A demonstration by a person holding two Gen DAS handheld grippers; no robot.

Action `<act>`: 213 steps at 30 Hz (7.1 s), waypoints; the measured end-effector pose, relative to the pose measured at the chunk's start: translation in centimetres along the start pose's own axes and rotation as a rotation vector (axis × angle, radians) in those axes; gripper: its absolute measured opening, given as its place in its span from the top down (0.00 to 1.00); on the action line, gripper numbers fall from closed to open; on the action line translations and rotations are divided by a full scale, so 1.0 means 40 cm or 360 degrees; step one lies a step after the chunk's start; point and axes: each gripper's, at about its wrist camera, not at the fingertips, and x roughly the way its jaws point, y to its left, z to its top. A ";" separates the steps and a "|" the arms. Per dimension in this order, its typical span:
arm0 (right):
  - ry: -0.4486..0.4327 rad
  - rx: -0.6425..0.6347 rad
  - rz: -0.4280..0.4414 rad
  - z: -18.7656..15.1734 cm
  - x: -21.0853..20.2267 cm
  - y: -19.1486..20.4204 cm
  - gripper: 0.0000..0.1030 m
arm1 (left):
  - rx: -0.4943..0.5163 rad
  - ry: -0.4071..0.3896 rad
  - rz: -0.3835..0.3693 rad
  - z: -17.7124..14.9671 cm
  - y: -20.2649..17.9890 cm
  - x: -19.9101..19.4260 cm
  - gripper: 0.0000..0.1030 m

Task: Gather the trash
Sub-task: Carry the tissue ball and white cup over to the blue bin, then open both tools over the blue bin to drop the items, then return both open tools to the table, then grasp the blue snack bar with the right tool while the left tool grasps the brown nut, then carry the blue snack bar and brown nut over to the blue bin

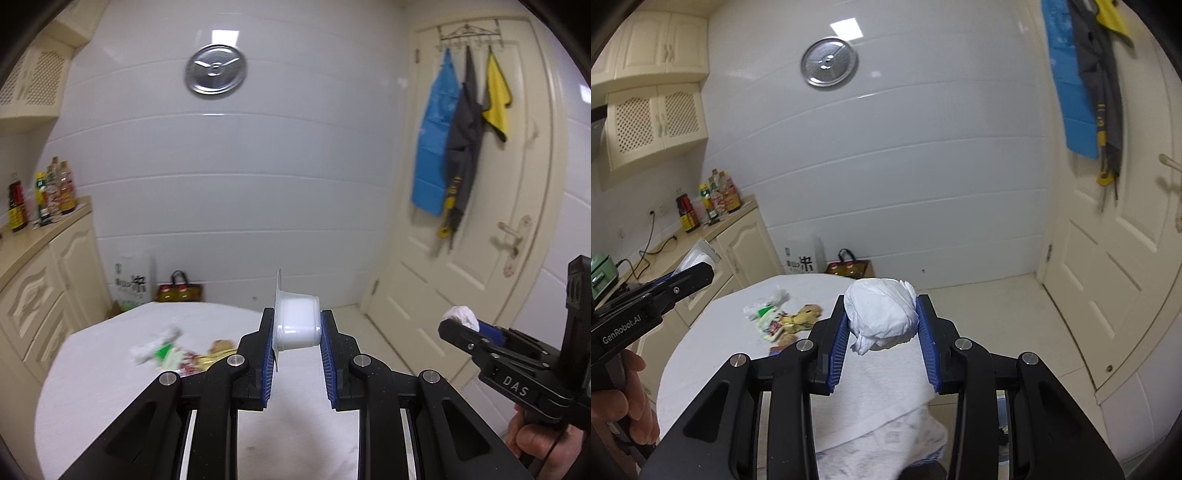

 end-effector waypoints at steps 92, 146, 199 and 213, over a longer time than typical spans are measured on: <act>0.0293 0.0642 -0.0377 -0.151 0.078 -0.448 0.00 | 0.0113 0.0443 -0.0252 0.104 -0.124 0.398 0.01; 0.0767 -0.0797 0.0292 -0.243 0.581 0.379 0.06 | -0.0346 0.0390 0.0552 -0.116 0.337 0.003 0.01; 0.0643 -0.0091 0.0455 -0.195 0.450 0.080 0.81 | -0.0226 0.0653 0.0230 -0.136 0.296 0.541 0.82; 0.0536 -0.0095 0.0451 -0.167 0.339 0.112 0.81 | -0.0189 0.0446 0.0251 -0.094 0.286 0.323 0.82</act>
